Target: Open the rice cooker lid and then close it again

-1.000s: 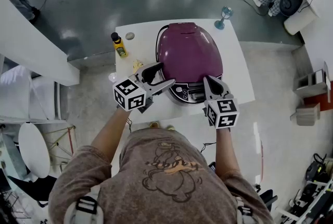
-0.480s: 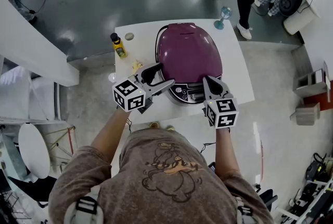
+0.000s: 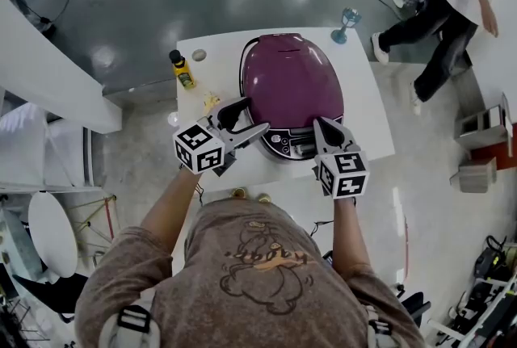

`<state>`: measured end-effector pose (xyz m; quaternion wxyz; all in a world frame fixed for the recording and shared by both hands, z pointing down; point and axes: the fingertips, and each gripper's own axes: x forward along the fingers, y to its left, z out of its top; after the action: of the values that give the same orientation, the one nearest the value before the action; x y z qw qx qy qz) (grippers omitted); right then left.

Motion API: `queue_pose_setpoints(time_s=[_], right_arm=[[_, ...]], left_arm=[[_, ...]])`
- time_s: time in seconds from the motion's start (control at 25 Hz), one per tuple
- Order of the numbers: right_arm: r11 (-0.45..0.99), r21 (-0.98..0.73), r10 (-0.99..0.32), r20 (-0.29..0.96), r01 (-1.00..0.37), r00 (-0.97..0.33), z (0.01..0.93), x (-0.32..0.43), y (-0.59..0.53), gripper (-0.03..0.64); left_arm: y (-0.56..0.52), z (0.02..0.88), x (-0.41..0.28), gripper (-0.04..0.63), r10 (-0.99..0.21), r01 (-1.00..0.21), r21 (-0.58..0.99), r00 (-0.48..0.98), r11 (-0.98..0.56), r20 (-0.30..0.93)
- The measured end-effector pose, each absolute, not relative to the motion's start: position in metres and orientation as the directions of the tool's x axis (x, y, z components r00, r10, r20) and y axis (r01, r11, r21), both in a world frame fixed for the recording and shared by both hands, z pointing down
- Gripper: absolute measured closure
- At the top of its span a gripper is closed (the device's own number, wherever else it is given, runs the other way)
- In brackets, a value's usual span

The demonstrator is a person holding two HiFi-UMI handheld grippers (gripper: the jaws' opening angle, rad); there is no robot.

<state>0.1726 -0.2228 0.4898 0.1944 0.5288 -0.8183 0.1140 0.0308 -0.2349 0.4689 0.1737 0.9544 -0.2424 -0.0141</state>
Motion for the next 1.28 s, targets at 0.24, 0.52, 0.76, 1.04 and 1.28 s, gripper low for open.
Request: queue_pose_setpoints(time_s=[0.24, 0.52, 0.76, 1.04, 1.28], right_arm=[[0.422, 0.017, -0.815, 0.445, -0.907, -0.371, 0.4903, 0.1724, -0.223, 0.614], [0.432, 0.03, -0.798, 0.478, -0.901, -0.366, 0.4926, 0.1712, -0.2237, 0.615], [0.44, 0.019, -0.786, 0.492, -0.898, -0.375, 0.4942, 0.1716, -0.2239, 0.615], [0.473, -0.007, -0.765, 0.492, -0.881, -0.415, 0.4925, 0.1712, -0.2229, 0.612], [0.518, 0.029, -0.769, 0.453, -0.855, -0.45, 0.4905, 0.1706, -0.2223, 0.611]], left_arm=[[-0.2354, 0.4691, 0.0304, 0.27, -0.473, -0.461, 0.336, 0.88, -0.822, 0.05], [-0.2357, 0.4706, 0.0304, 0.27, -0.482, -0.472, 0.322, 0.874, -0.82, 0.054], [-0.2359, 0.4718, 0.031, 0.27, -0.496, -0.482, 0.328, 0.867, -0.812, 0.046], [-0.2358, 0.4689, 0.0309, 0.27, -0.523, -0.505, 0.356, 0.851, -0.786, 0.053], [-0.2377, 0.4673, 0.0329, 0.27, -0.557, -0.545, 0.379, 0.826, -0.747, 0.091]])
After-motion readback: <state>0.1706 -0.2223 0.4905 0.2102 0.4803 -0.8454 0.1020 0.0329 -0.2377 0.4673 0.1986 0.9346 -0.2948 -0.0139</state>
